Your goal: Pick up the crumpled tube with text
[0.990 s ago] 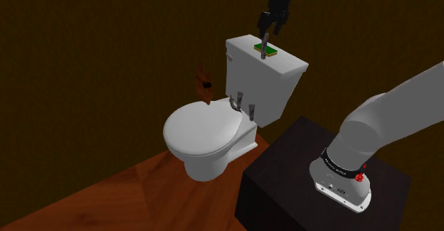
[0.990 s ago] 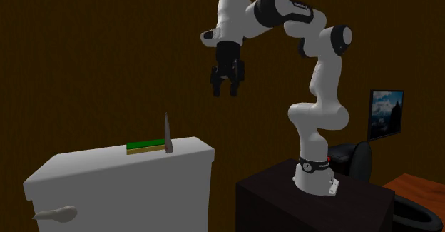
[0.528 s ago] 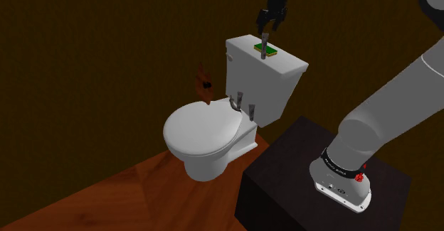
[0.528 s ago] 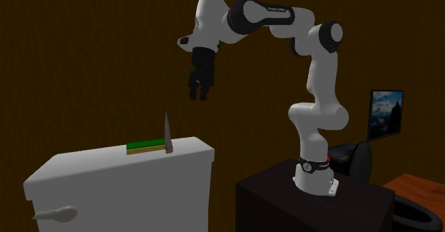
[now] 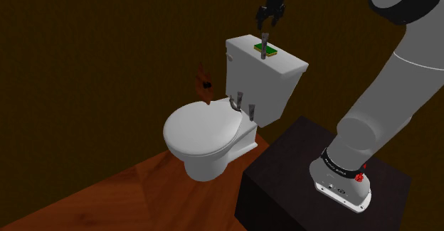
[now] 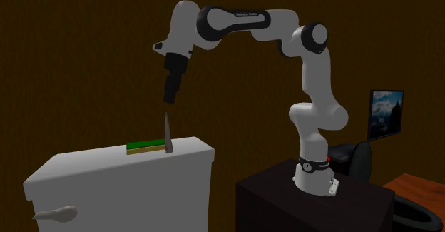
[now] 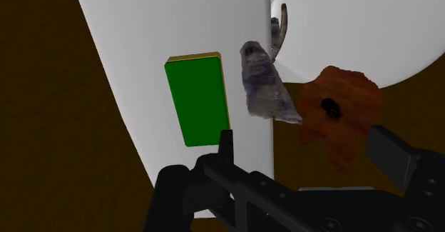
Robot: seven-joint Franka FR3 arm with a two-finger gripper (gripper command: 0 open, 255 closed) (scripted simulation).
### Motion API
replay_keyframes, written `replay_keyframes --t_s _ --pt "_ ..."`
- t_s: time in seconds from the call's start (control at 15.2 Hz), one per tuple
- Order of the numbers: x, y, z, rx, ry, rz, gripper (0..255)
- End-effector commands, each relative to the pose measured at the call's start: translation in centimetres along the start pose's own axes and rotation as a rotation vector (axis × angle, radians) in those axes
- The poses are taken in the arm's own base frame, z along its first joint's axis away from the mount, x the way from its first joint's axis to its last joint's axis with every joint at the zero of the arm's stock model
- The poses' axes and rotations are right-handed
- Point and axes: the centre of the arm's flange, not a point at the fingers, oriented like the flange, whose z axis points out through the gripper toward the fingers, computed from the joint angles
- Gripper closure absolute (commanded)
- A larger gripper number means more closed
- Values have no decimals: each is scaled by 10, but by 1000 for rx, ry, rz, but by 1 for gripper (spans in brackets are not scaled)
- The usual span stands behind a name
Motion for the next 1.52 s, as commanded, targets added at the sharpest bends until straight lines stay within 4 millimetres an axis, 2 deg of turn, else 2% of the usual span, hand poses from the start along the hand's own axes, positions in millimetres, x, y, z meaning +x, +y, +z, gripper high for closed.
replay_keyframes --t_s 0.0,0.4,0.53,0.59,1.19,1.45 --pt "6 9 7 -4 7 8 0" --pt "-1 9 38 -4 7 8 0" --pt "-2 9 41 -4 7 8 0" --pt "-2 8 41 -4 7 8 255" --pt "-2 9 41 -4 7 8 255" --pt "3 9 20 -4 7 8 255"
